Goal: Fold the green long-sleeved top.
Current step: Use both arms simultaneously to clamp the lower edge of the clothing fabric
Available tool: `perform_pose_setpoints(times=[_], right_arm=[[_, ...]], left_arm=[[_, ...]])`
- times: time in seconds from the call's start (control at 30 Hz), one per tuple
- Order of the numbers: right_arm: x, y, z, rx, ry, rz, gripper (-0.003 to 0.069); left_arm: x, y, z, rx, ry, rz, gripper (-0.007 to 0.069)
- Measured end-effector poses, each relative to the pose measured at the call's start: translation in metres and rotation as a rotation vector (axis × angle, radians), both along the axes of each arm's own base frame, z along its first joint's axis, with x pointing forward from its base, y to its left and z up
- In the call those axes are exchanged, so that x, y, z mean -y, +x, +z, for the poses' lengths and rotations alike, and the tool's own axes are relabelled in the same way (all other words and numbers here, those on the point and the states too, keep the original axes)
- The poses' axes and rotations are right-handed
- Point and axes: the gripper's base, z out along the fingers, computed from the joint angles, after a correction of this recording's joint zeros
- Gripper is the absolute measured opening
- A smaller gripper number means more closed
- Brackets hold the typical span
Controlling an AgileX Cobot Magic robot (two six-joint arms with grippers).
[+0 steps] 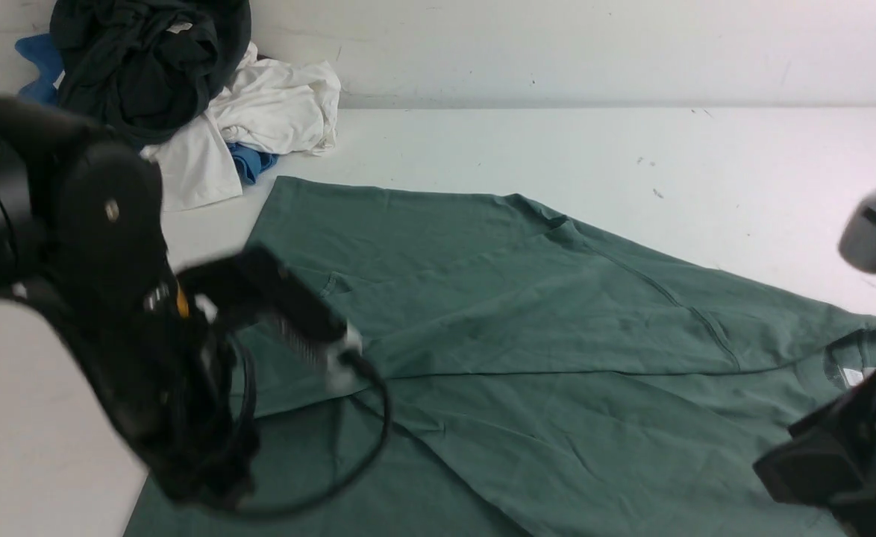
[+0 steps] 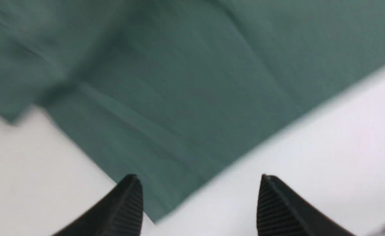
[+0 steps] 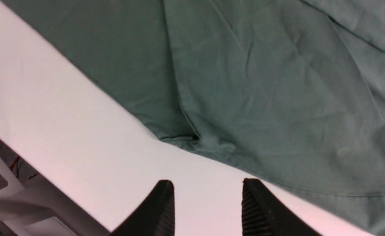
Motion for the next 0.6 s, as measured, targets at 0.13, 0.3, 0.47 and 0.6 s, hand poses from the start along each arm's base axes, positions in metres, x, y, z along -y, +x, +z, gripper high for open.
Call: perform_pose_setpoints(times=[0.13,0.3,0.47,0.6], right_arm=[[0.013,-0.015,-0.005,0.037,-0.029,-0.003,0.0273],[0.020,-0.018,-0.010,0.057,-0.075,-0.012,0.0273],[0.021,-0.017,-0.013,0.054,-0.089,-0.019,0.0273],[0.022,-0.017,-0.013,0.059,-0.096,-0.020,0.0273]], left_arm=[[-0.007,-0.027,-0.040,-0.095,0.093,-0.234,0.0423],[-0.014,-0.033,-0.066,-0.040,0.109,-0.324,0.0423],[-0.012,-0.024,-0.087,0.006,0.127,-0.361,0.0423],[-0.012,-0.018,-0.100,-0.037,0.166,-0.382,0.0420]])
